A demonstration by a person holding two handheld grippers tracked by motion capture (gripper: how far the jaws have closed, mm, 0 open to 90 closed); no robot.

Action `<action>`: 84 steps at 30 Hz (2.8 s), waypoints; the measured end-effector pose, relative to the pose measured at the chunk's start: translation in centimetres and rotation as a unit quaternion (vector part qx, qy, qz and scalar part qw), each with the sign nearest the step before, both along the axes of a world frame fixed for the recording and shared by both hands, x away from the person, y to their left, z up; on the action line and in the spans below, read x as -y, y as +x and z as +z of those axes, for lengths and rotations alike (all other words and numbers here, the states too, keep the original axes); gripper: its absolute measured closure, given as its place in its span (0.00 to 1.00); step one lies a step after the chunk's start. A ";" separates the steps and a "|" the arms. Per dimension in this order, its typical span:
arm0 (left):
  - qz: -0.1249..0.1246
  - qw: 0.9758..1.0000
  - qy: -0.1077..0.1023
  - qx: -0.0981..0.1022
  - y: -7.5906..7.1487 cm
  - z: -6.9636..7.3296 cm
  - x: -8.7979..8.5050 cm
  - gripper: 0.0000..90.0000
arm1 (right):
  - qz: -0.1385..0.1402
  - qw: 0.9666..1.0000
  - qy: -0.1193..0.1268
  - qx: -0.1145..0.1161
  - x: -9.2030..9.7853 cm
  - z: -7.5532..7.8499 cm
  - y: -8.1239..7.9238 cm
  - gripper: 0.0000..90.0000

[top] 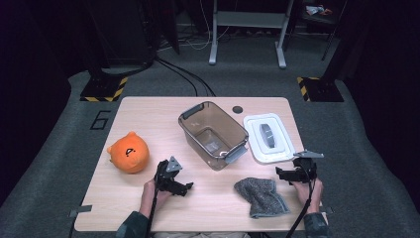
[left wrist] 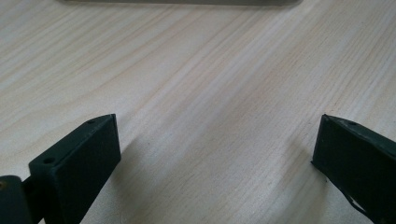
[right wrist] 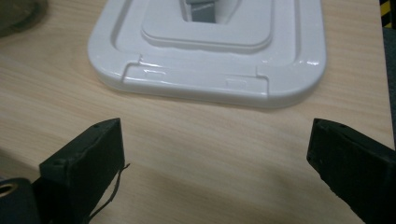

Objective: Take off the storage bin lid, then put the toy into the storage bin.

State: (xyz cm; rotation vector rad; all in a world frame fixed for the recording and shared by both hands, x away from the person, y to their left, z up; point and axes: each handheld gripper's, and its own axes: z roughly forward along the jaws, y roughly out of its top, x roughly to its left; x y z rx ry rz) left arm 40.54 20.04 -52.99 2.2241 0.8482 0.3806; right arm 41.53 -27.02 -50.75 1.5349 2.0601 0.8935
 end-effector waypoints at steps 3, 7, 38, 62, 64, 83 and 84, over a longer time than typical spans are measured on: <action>0.000 1.000 -0.001 0.000 0.0 0.0 0.0 0.00 | -0.010 1.000 0.003 -0.011 0.4 -1.1 -0.1 0.03; 0.000 1.000 0.000 0.000 0.0 0.0 0.0 0.00 | -0.015 1.000 0.004 -0.008 0.5 -1.6 -0.3 0.03; 0.007 0.999 -0.033 -0.007 -0.8 2.5 -2.8 0.03 | -0.009 1.000 -0.017 0.014 0.1 -2.2 -0.6 0.00; 0.080 0.993 -0.050 0.078 1.7 11.2 -14.7 0.00 | -0.008 1.000 -0.019 0.014 0.2 -2.2 -0.6 0.00; 0.095 0.992 -0.043 0.072 2.1 10.9 -15.9 0.00 | -0.008 1.000 -0.019 0.014 0.2 -2.2 -0.6 0.00; 0.128 0.990 -0.057 0.004 4.0 7.0 -18.4 0.00 | -0.009 1.000 -0.019 0.014 0.2 -2.2 -0.6 0.00; 0.127 0.990 -0.057 0.001 4.1 6.8 -18.3 0.00 | -0.009 1.000 -0.019 0.014 0.2 -2.2 -0.6 0.00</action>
